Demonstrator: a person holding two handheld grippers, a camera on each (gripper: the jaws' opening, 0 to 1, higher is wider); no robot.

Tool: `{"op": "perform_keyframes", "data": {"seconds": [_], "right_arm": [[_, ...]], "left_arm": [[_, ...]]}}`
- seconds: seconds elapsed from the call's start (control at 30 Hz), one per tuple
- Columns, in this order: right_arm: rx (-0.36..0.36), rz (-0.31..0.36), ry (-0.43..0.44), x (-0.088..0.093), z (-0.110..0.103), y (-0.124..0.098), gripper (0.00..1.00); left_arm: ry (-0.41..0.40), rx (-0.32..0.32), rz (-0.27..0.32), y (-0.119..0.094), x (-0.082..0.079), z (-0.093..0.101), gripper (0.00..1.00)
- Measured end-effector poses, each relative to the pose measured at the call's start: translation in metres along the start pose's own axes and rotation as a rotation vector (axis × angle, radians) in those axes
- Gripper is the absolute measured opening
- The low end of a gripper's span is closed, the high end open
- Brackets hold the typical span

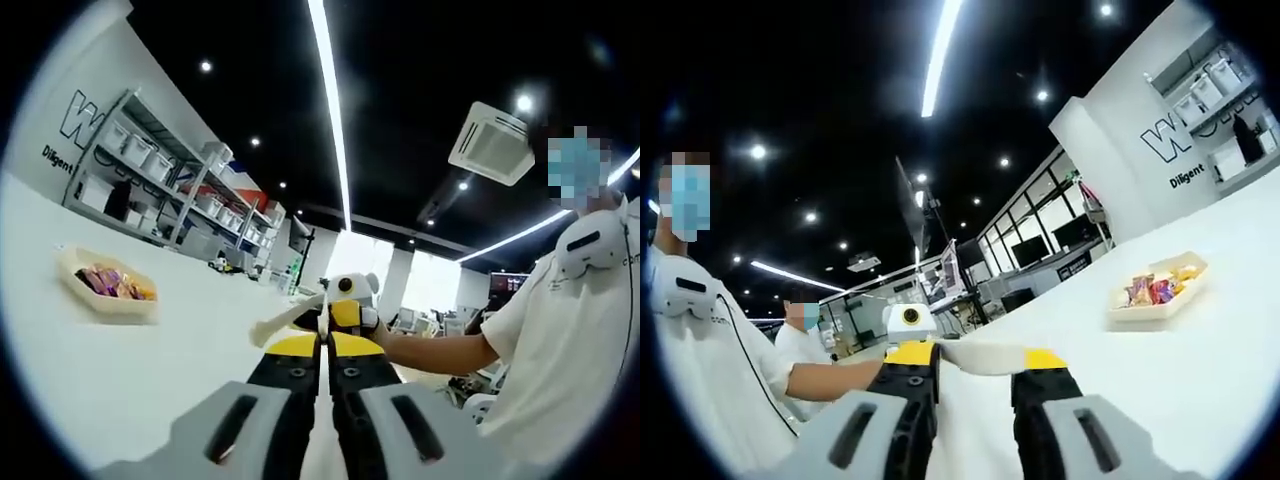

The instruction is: Place the target food into the container with the food tongs after gripping and lifting it, then release it inside without dropping or visibly crushing the food.

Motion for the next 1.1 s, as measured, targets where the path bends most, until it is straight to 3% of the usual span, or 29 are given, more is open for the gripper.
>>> {"op": "perform_keyframes", "data": {"seconds": [0.2, 0.4, 0.57, 0.73, 0.9, 1.0, 1.1], "right_arm": [[0.026, -0.025, -0.007, 0.004, 0.007, -0.007, 0.21], [0.071, -0.072, -0.040, 0.010, 0.020, -0.015, 0.18], [0.093, -0.145, 0.011, 0.026, 0.031, -0.017, 0.17], [0.111, -0.232, -0.058, 0.034, 0.039, -0.013, 0.16], [0.123, -0.304, -0.102, 0.044, 0.046, -0.010, 0.17], [0.142, -0.364, -0.164, 0.052, 0.055, -0.008, 0.17], [0.151, -0.392, -0.165, 0.057, 0.059, -0.005, 0.17]], "left_arm": [[0.004, -0.010, -0.018, -0.006, 0.003, -0.006, 0.02], [0.013, -0.019, -0.078, -0.013, 0.013, -0.010, 0.02], [0.018, -0.043, -0.119, -0.015, 0.021, -0.019, 0.02], [0.055, -0.102, -0.203, -0.019, 0.033, -0.035, 0.02], [0.068, -0.131, -0.224, -0.021, 0.033, -0.042, 0.02], [0.094, -0.175, -0.285, -0.024, 0.038, -0.052, 0.03], [0.100, -0.195, -0.316, -0.024, 0.042, -0.056, 0.03]]}}
Point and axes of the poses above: the point that each gripper's makers call its tool centre point, and the gripper's own axes: y roughly forward along the fingers, z roughly to its right, x roughly out of its underside, the point moved 4 cm from there along -y, roughly backward along the fingers, and after that the axes turned 2 degrees about z, right-handed, at the moved point
